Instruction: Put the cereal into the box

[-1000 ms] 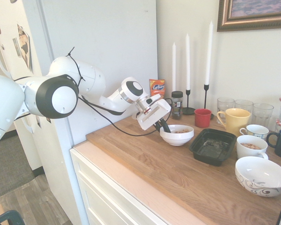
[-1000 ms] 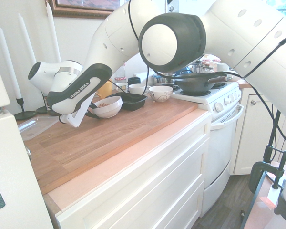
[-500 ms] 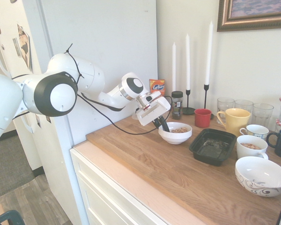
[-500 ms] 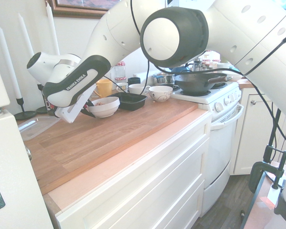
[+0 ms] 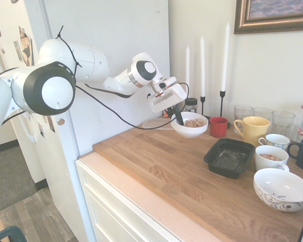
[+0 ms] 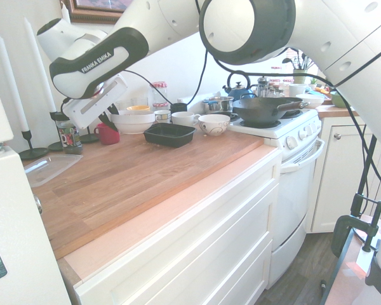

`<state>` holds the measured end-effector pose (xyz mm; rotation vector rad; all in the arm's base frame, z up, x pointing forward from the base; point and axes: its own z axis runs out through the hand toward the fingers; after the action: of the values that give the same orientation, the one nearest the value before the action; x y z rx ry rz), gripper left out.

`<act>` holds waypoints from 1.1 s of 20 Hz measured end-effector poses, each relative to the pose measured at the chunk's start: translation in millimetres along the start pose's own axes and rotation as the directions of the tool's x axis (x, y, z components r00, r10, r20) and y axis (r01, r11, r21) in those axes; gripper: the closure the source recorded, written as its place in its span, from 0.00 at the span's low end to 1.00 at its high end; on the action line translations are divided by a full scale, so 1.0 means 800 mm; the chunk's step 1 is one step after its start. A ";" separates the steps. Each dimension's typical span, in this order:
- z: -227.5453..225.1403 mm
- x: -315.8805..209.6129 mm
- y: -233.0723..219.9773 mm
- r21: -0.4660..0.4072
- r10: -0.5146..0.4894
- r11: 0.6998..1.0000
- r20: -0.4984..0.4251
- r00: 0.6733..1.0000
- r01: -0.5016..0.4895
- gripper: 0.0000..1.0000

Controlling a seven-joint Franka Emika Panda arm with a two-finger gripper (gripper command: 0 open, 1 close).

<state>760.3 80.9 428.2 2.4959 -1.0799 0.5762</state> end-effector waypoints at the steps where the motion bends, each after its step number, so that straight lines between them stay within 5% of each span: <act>1: -0.011 0.009 0.007 0.022 0.017 1.000 0.014 1.000 -0.017 1.00; 22: 0.002 0.151 0.140 0.291 0.101 0.935 0.326 0.940 -0.201 1.00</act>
<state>751.7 -64.5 505.1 2.8726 -1.4047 0.4444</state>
